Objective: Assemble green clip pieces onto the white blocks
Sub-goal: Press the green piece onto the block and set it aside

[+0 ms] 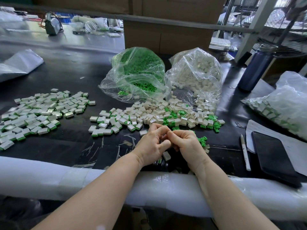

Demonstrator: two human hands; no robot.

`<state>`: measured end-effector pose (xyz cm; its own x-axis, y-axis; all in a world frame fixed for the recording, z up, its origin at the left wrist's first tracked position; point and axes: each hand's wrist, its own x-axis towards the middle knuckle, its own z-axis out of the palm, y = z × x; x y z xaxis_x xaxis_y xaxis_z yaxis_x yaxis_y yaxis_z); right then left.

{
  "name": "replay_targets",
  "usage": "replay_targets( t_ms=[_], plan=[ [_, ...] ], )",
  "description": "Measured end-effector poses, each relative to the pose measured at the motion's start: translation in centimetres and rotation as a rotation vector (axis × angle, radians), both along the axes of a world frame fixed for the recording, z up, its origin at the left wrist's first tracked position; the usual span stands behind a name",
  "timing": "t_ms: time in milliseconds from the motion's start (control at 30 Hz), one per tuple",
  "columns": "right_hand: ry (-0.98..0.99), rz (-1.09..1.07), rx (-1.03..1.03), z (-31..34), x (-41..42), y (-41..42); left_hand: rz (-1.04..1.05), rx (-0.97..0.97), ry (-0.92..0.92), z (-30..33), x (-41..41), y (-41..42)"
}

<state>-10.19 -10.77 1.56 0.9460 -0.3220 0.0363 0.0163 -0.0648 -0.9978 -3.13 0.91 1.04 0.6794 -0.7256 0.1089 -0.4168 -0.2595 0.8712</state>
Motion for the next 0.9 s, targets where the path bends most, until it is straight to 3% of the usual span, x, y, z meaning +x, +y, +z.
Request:
replay_targets(
  t_ms=[900],
  plan=[
    [-0.005, 0.024, 0.090, 0.29, -0.13, 0.14, -0.013, -0.003, -0.015, 0.35, -0.33, -0.06]
  ],
)
